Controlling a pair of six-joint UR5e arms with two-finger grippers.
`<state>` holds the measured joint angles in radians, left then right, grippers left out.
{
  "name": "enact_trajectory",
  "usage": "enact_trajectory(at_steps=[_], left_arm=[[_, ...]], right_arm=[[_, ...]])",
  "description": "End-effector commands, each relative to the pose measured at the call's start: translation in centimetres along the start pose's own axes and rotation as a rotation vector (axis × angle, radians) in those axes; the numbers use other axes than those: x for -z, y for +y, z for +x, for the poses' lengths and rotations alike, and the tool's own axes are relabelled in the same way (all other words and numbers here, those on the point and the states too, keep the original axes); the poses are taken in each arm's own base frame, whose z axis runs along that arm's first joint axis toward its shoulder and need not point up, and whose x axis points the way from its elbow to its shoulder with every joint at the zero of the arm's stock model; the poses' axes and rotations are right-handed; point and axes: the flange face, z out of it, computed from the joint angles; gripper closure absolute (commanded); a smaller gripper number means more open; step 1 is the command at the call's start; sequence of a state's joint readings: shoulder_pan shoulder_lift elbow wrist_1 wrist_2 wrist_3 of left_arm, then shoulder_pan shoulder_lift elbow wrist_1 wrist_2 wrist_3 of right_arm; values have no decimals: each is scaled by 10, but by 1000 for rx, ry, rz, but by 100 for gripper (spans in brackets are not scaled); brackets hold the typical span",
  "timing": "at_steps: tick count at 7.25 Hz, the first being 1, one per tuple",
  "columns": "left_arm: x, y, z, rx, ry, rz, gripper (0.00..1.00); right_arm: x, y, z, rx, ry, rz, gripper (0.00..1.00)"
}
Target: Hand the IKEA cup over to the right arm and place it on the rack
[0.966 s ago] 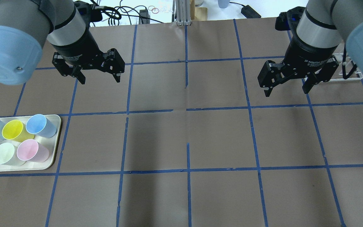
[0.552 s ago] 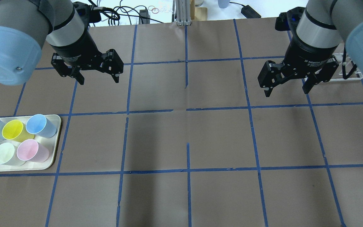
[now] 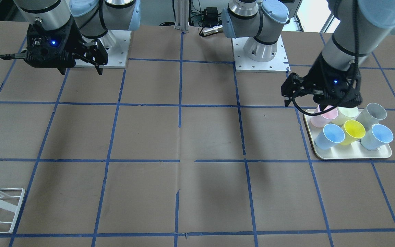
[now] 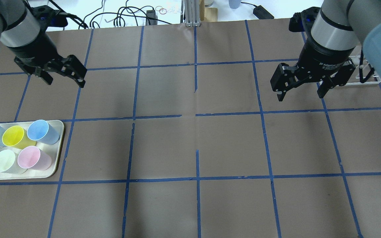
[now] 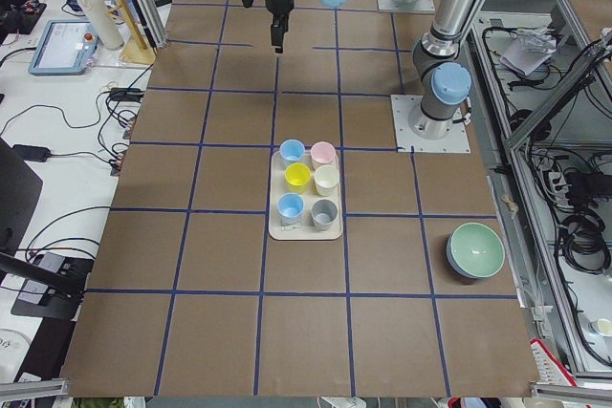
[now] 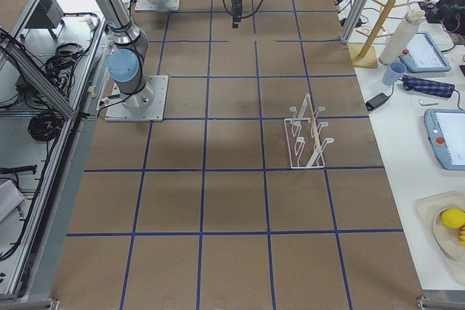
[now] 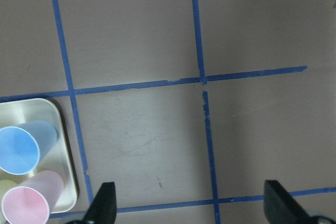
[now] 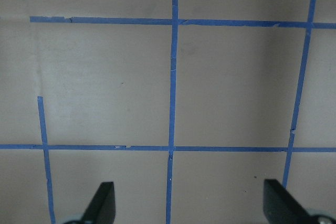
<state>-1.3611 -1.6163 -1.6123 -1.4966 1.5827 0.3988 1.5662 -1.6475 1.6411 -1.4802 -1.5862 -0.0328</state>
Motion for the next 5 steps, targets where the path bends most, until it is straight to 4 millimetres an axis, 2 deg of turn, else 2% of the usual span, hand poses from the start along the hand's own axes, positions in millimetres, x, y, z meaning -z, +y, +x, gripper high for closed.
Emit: enact_trajectory(at_steps=[1,2,3,4,5], left_arm=[[-26,-10,-87,-215,-28,34,0],[-49,-6,-128,-246,-9,12,0],[-76,1,-160,-313,7,-3,0],[-105,8,-178,-412,17,-14,0],[-132,18,-192,-426,29,-21,0]], right_arm=[[2,0,2,-10,-6,6,0],[5,-1,6,-16,-10,12,0],[3,-2,5,-8,-21,7,0],[5,-2,-8,-6,-150,14,0],[6,-2,-18,1,-253,15,0]])
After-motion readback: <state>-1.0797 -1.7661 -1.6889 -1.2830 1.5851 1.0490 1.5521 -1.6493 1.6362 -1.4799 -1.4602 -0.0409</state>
